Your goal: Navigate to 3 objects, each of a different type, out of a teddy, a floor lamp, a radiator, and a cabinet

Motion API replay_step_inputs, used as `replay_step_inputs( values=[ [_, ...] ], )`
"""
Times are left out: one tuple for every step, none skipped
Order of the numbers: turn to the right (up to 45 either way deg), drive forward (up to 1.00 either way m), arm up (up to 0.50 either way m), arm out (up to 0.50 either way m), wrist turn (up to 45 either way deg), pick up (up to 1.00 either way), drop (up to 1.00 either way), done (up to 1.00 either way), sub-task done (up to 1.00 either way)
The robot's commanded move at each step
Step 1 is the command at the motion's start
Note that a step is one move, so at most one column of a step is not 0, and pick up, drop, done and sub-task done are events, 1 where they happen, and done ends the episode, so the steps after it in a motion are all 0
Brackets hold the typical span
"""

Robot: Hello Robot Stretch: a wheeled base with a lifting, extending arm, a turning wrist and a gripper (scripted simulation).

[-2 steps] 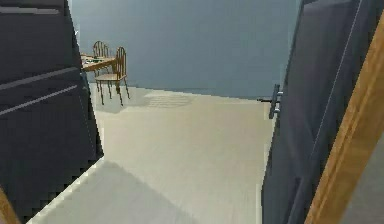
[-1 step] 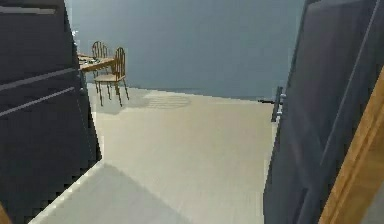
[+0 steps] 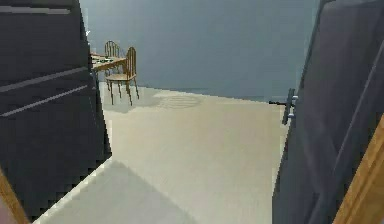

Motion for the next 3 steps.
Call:
replay_step_inputs(
  values=[
    [-9.0, 0.0, 0.0, 0.0, 0.0, 0.0, 0.0, 0.0, 0.0],
    [0.0, 1.0, 0.0, 0.0, 0.0, 0.0, 0.0, 0.0, 0.0],
    [-6.0, 0.0, 0.0, 0.0, 0.0, 0.0, 0.0, 0.0, 0.0]
  ],
)
